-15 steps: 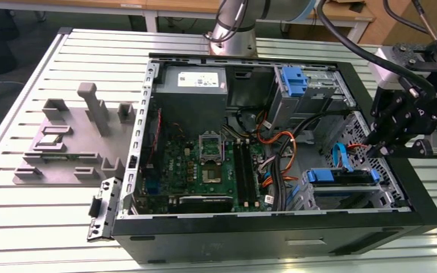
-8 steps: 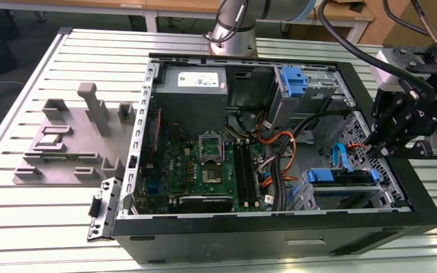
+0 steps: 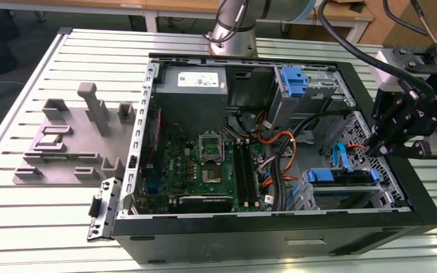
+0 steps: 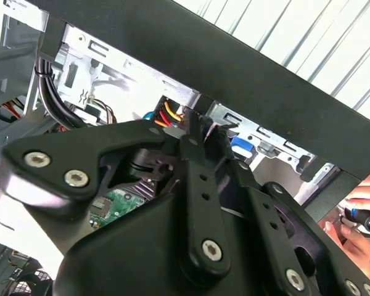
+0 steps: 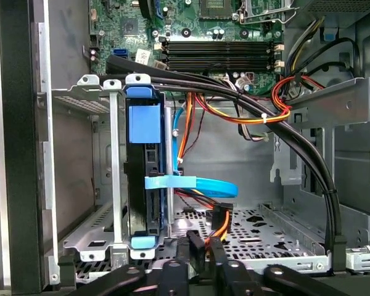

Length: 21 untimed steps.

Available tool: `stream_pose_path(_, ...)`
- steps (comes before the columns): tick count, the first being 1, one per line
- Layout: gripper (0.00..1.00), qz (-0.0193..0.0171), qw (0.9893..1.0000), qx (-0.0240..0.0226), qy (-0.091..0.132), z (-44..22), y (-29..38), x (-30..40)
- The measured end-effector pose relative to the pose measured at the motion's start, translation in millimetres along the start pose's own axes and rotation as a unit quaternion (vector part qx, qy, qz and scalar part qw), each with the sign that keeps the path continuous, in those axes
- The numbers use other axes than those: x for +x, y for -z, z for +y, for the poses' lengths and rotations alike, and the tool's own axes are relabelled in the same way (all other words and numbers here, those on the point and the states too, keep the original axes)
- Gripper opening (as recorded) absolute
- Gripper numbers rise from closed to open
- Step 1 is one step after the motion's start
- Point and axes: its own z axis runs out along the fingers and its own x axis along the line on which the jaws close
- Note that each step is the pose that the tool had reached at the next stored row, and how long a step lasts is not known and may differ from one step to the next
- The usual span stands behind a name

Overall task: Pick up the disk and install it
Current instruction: 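Insert the second disk wire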

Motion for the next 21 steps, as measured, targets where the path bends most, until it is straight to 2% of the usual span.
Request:
stream_pose_path(1, 0.23, 0.0000, 1.0000, 0.0000, 0.000, 0.0, 0.0, 0.0)
stream_pose_path(2, 0.23, 0.0000, 1.0000, 0.0000, 0.000, 0.0, -0.1, -0.1)
stream_pose_path(4, 0.16, 0.0000, 1.0000, 0.0000, 0.000, 0.0, -0.2, -0.1)
stream_pose_path(11, 0.16, -0.0001, 1.0000, 0.0002, 0.000, 0.5, -0.5, -0.4)
stream_pose_path(15, 0.16, -0.0003, 1.0000, 0.0050, 0.000, 8.8, -0.3, 0.3)
stream_pose_path(21, 0.16, -0.0005, 0.9999, 0.0120, 0.001, 12.2, 0.2, 7.1)
